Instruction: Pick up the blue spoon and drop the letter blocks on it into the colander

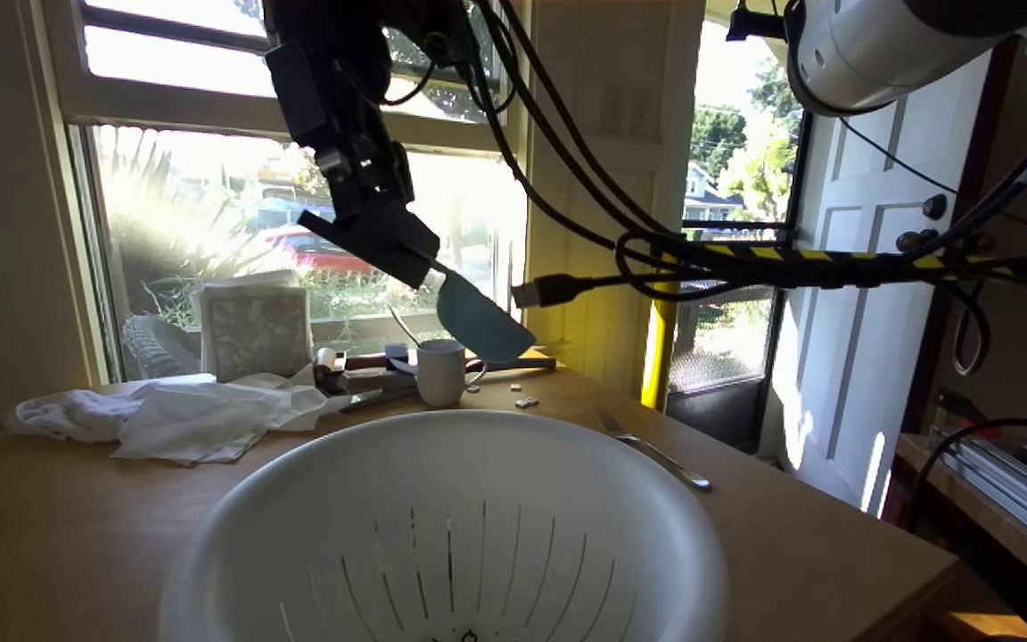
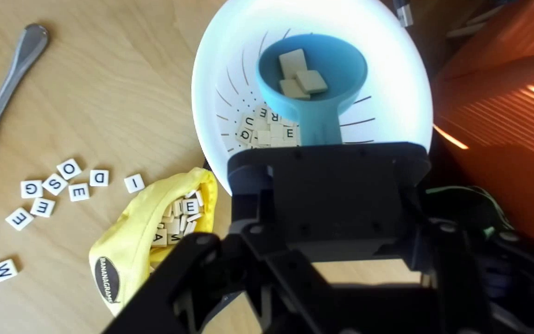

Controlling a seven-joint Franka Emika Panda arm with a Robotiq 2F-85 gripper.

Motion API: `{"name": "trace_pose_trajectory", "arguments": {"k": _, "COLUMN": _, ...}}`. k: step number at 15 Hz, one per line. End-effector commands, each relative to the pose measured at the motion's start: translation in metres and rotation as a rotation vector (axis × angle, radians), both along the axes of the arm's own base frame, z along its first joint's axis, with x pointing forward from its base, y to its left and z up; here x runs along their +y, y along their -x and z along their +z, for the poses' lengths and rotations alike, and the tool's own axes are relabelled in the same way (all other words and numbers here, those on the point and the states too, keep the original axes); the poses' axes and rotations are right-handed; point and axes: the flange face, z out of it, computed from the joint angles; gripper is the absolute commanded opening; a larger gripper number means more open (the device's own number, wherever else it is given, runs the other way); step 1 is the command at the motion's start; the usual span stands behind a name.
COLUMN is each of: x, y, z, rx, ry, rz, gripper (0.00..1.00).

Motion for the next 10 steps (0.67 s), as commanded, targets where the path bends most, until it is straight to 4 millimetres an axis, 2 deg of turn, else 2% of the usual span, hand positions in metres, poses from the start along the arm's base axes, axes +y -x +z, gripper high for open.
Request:
{"name": "trace_pose_trajectory", "arguments": {"k": 1, "x": -0.032, "y": -0.008, "z": 0.001, "rx": -0.024, "ry": -0.187, "rz": -0.024, "gripper": 0.35}}
{"name": "trace_pose_trajectory", "arguments": {"k": 3, "x": -0.05, "y": -0.008, "z": -0.004, "rx": -0.011, "ry": -0.275, "rz": -0.021, "gripper": 0.35}}
{"name": "trace_pose_trajectory", "arguments": {"k": 5, "x": -0.06, "y": -0.009, "z": -0.013, "rx": -0.006, "ry": -0.343, "rz": -0.02, "gripper": 0.35}}
{"name": "trace_pose_trajectory", "arguments": {"k": 7, "x": -0.059, "y": -0.009, "z": -0.025, "rx": 0.018, "ry": -0.342, "rz": -0.012, "gripper": 0.35}}
{"name": "trace_pose_trajectory", "arguments": {"k": 10, "x": -0.045, "y": -0.008, "z": -0.039, "rx": 0.045, "ry": -0.308, "rz": -0.007, "gripper": 0.35}}
